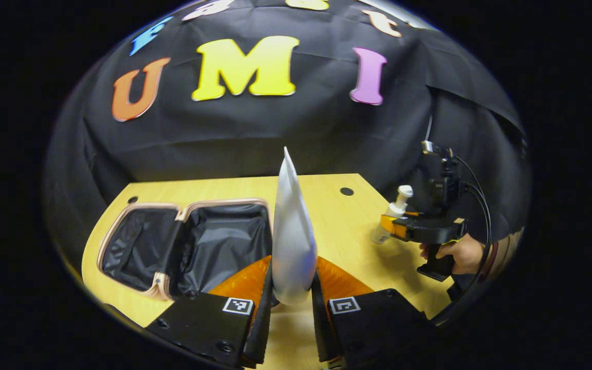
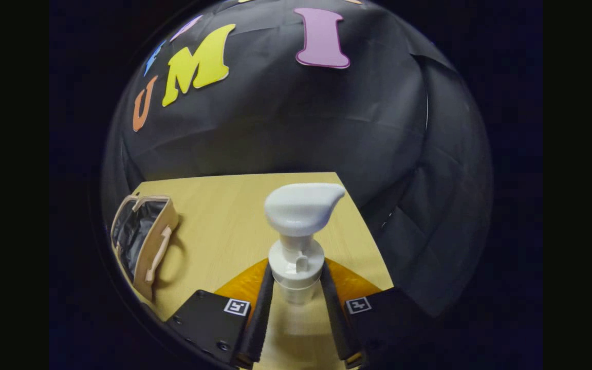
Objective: First open the suitcase, pack the skin care products into it, and then close the suitcase.
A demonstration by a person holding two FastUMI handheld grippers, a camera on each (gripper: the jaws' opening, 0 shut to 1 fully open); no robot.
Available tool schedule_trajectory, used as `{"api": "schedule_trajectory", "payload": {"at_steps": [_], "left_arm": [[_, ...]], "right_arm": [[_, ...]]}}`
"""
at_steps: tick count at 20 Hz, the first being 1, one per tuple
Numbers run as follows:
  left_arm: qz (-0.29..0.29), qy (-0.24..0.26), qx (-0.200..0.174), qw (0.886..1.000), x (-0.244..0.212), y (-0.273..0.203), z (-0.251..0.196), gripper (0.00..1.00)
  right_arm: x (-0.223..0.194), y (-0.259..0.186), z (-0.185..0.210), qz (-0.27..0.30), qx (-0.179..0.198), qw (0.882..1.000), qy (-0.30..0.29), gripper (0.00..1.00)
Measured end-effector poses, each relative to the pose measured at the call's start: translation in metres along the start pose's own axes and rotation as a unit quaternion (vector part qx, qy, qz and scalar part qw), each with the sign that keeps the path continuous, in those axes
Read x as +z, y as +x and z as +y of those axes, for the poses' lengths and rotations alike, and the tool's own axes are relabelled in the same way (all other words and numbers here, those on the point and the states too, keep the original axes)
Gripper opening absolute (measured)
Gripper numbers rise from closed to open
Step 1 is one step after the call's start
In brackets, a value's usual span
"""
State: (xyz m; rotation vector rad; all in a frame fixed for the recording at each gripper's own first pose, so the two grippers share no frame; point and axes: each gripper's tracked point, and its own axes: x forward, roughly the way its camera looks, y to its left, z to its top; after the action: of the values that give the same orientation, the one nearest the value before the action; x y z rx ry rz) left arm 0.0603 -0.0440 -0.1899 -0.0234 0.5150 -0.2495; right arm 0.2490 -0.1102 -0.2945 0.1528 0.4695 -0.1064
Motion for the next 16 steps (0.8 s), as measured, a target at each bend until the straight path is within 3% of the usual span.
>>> {"api": "schedule_trajectory", "payload": {"at_steps": [5,10,16], "left_arm": [[0.002,-0.010,0.031,0.999,0.008,-0.011,0.058,0.40],[0.015,0.013,0.034,0.999,0.005,-0.010,0.093,0.40],[0.112,0.003,0.019,0.994,-0.048,0.045,0.131,0.40]], "right_arm": [[-0.006,-0.019,0.009,0.015,-0.014,1.000,-0.010,0.48],[-0.007,-0.080,0.035,0.014,-0.005,1.000,0.001,0.49],[0.013,-0.175,0.061,-0.021,0.016,1.000,0.002,0.48]]}}
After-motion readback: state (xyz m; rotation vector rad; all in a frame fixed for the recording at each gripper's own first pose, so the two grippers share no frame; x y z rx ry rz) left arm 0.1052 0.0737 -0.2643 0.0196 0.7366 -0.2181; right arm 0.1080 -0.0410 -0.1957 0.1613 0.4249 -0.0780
